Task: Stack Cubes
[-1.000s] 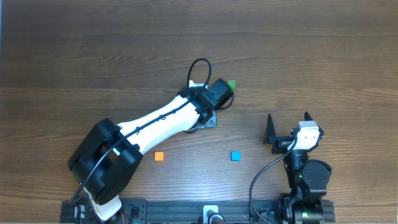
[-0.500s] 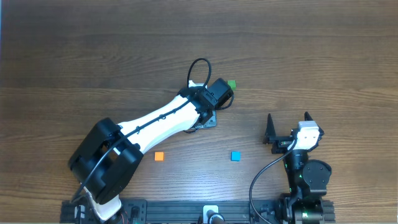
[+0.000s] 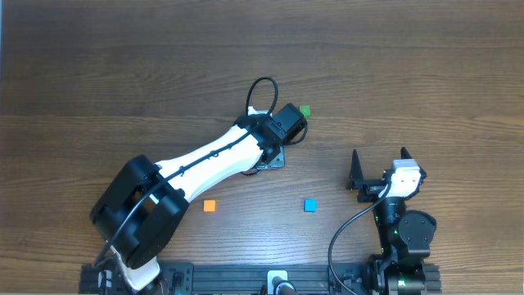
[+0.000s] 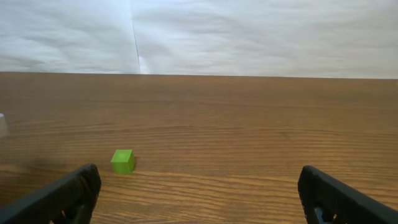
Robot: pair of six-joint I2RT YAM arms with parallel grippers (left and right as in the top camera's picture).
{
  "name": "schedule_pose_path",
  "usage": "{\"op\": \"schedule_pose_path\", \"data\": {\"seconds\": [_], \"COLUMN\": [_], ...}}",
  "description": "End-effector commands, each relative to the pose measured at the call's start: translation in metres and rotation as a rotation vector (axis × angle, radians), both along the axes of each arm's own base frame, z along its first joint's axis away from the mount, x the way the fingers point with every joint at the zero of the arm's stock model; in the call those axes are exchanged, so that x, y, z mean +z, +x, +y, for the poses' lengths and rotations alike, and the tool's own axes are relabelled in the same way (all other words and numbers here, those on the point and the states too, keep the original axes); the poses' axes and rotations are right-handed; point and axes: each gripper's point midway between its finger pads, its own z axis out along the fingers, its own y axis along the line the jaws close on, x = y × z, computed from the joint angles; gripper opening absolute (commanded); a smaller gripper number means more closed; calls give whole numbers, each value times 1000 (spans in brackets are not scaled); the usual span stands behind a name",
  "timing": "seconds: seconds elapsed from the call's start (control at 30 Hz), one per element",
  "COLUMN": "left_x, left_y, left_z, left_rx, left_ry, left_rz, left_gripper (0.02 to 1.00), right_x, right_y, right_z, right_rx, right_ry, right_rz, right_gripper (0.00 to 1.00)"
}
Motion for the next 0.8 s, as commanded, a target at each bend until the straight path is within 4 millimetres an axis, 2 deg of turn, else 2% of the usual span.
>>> {"op": "schedule_pose_path", "data": {"seconds": [0.03, 0.1, 0.17, 0.23, 0.3, 0.33, 0.47, 0.57, 0.7, 0.8], "left_x": [-6, -6, -6, -5, 1, 6, 40, 70, 101, 110], "left_y": [1, 1, 1, 1, 2, 3, 6, 0, -23, -43], "left_z": [4, 4, 4, 3, 3, 2, -2, -1, 5, 17], "left_rx": [22, 22, 22, 22, 22, 22, 20, 11, -23, -39], "left_ry": [14, 14, 13, 11, 0, -11, -77, -120, -139, -123], "left_rz": [10, 10, 10, 8, -4, -15, -76, -115, -130, -141], "left_gripper": [400, 430, 500, 678, 947, 998, 998, 1000, 998, 976], "right_x": [-2, -2, -2, -2, -2, -2, -2, -2, -2, -2], "right_y": [0, 0, 0, 0, 0, 0, 0, 0, 0, 0], "right_z": [2, 2, 2, 2, 2, 2, 2, 2, 2, 2], "right_rx": [12, 12, 12, 12, 13, 12, 12, 13, 12, 12], "right_ry": [0, 0, 0, 0, 0, 0, 0, 0, 0, 0], "right_rz": [2, 2, 2, 2, 2, 2, 2, 2, 2, 2], "right_gripper": [991, 993, 993, 991, 993, 991, 991, 991, 991, 993]}}
